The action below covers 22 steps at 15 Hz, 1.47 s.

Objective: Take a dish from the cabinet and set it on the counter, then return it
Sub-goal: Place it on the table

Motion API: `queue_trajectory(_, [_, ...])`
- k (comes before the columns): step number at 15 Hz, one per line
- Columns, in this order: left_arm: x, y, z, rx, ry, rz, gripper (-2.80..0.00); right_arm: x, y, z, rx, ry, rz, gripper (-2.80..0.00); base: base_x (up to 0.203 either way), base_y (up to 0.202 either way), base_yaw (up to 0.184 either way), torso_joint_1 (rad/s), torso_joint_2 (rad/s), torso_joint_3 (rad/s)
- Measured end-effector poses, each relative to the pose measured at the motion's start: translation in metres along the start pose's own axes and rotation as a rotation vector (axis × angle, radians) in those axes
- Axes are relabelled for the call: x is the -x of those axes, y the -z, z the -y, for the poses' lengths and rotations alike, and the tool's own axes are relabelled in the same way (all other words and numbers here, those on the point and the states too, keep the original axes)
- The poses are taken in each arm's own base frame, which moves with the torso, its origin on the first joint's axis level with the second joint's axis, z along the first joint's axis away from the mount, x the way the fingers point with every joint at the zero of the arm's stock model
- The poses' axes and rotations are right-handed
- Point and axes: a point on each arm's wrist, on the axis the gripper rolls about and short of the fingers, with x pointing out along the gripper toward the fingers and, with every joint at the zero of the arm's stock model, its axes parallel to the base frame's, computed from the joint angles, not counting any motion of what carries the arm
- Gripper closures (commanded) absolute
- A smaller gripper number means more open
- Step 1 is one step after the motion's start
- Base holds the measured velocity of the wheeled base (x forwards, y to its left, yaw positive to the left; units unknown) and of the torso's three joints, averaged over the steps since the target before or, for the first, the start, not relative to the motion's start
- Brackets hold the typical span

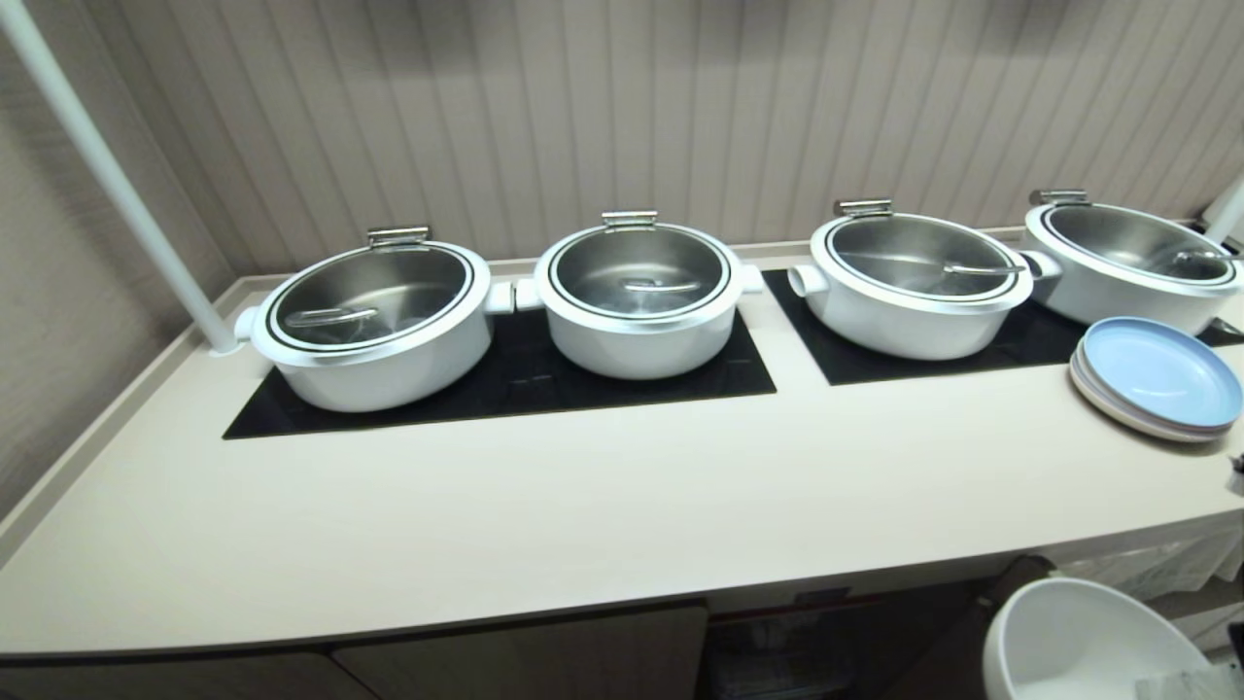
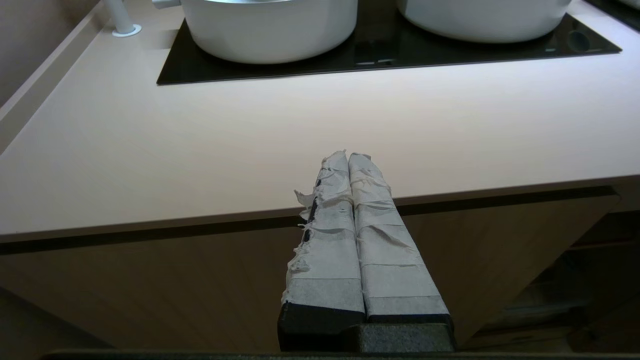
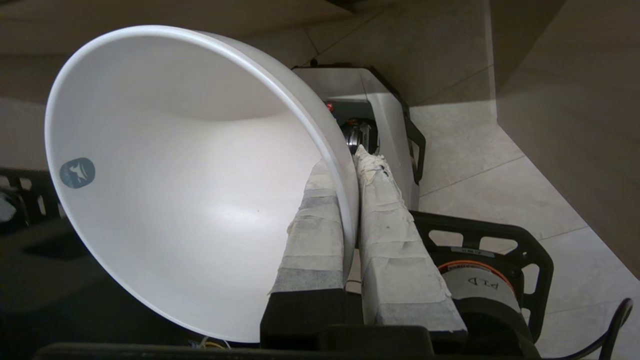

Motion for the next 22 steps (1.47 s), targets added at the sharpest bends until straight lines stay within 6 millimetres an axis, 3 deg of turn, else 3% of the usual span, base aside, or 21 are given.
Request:
queue_trajectory(6, [0.0,0.0,0.0,0.0,0.0,0.0,0.0,-0.024,-0.041,0.006,-0.124,0.067,0.045,0.0,0.0,0.0,0.0,0.0,0.0,0.0])
queue_trajectory(14, [0.0,0.0,0.0,0.0,0.0,0.0,0.0,-0.099,-0.098,0.016,-0.174,0.071,0.174,0.0,0.0,0.0,0.0,0.0,0.0,0.0])
queue_trajectory(22, [0.0,0.0,0.0,0.0,0.0,0.0,0.0,-0.144,-0.112,0.021,-0.188,0.097,0.107,0.0,0.0,0.0,0.0,0.0,0.0,0.0])
